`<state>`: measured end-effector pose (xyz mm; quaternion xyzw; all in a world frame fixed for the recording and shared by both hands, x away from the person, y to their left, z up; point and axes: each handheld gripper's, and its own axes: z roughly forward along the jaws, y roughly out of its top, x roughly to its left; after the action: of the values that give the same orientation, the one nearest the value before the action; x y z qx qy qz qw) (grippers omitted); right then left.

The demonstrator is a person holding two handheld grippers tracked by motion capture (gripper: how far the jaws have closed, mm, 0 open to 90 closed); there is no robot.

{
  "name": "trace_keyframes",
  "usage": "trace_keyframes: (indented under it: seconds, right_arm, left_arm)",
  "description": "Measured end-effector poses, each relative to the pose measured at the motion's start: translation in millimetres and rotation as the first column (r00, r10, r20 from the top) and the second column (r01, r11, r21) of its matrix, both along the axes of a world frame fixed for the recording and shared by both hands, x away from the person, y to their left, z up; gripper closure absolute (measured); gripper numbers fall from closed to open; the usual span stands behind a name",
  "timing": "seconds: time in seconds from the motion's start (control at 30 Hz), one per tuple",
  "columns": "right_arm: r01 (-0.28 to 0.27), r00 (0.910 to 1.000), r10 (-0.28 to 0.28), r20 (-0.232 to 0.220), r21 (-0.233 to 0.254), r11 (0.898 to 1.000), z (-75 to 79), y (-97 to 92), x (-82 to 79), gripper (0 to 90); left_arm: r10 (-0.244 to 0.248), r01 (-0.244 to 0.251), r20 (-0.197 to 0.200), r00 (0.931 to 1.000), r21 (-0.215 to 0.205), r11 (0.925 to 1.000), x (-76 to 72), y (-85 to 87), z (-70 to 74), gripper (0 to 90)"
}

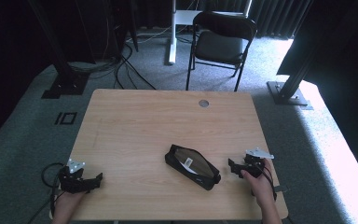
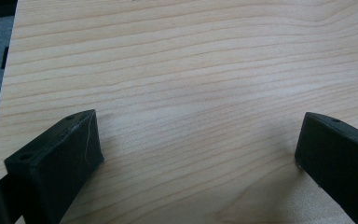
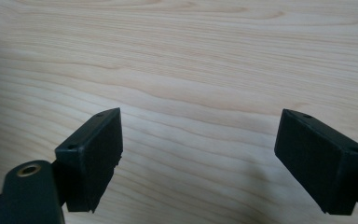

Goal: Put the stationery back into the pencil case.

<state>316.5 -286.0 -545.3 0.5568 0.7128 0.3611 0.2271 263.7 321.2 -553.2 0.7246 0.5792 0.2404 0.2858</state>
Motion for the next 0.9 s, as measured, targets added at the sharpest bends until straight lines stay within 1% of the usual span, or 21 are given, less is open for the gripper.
trace_keyframes:
  seconds: [0.07,0.13,0.17,0.23,0.27,0.33,0.4,0.47,0.53,0.57,0.63,0.7,0.9]
  right_arm:
    - [0.029,0.9996,-0.029,0.001,0.002,1.000,-1.1,-2.0,-1.4,15.0]
    - [0.064,0.9980,-0.064,0.000,-0.016,0.998,-2.9,-3.8,-2.9,15.0]
    - [0.084,0.9964,-0.085,-0.007,-0.020,0.996,-4.2,-4.4,-3.7,14.9]
    - [0.105,0.9941,-0.106,-0.020,-0.041,0.994,-6.6,-5.7,-5.0,14.9]
    - [0.112,0.9933,-0.113,-0.025,-0.049,0.993,-7.8,-6.0,-5.6,14.9]
    - [0.119,0.9921,-0.121,-0.033,-0.048,0.992,-10.2,-6.7,-6.9,13.7]
    - [0.114,0.9925,-0.117,-0.038,-0.056,0.992,-12.3,-7.2,-8.0,13.7]
    - [0.133,0.9905,-0.135,-0.029,-0.060,0.989,-12.2,-7.6,-8.9,13.7]
    - [0.140,0.9891,-0.143,-0.035,-0.075,0.987,-12.7,-7.5,-10.1,13.9]
    - [0.152,0.9873,-0.155,-0.035,-0.075,0.985,-12.7,-7.2,-11.2,13.8]
    - [0.192,0.9801,-0.195,-0.037,-0.074,0.979,-12.7,-5.4,-14.0,13.9]
    - [0.212,0.9760,-0.215,-0.035,-0.073,0.975,-12.9,-3.0,-16.7,13.8]
    - [0.213,0.9758,-0.216,-0.037,-0.071,0.975,-12.9,-2.6,-17.7,13.7]
  left_arm:
    - [0.000,0.000,0.000,1.0000,0.000,1.0000,0.0,0.0,0.0,0.6]
    - [0.000,0.000,0.000,1.0000,0.000,1.0000,0.0,0.0,0.0,0.6]
    - [0.000,0.000,0.001,1.0000,0.000,1.0000,0.0,0.0,0.0,0.6]
    - [0.001,-0.001,0.001,1.0000,0.000,1.0000,0.0,-0.1,-0.1,0.6]
    - [0.000,0.000,0.001,1.0000,0.000,1.0000,0.0,0.0,0.0,0.6]
    - [0.001,-0.001,0.001,1.0000,0.000,1.0000,0.0,0.0,0.0,0.6]
    - [0.000,0.000,0.000,1.0000,0.000,1.0000,0.0,0.0,0.0,0.6]
    - [0.001,-0.001,0.000,1.0000,0.000,1.0000,0.0,0.0,0.0,0.6]
    - [0.001,-0.001,0.000,1.0000,0.000,1.0000,0.0,0.0,0.0,0.6]
    - [0.001,-0.001,0.001,1.0000,0.000,1.0000,0.0,0.0,-0.1,0.6]
    - [0.001,-0.001,0.000,1.0000,0.000,1.0000,0.0,0.0,0.0,0.6]
    - [0.006,-0.006,0.000,1.0000,-0.001,1.0000,-0.4,-0.4,-0.1,0.6]
    - [0.007,-0.007,0.001,1.0000,-0.001,1.0000,-0.3,-0.4,-0.1,0.6]
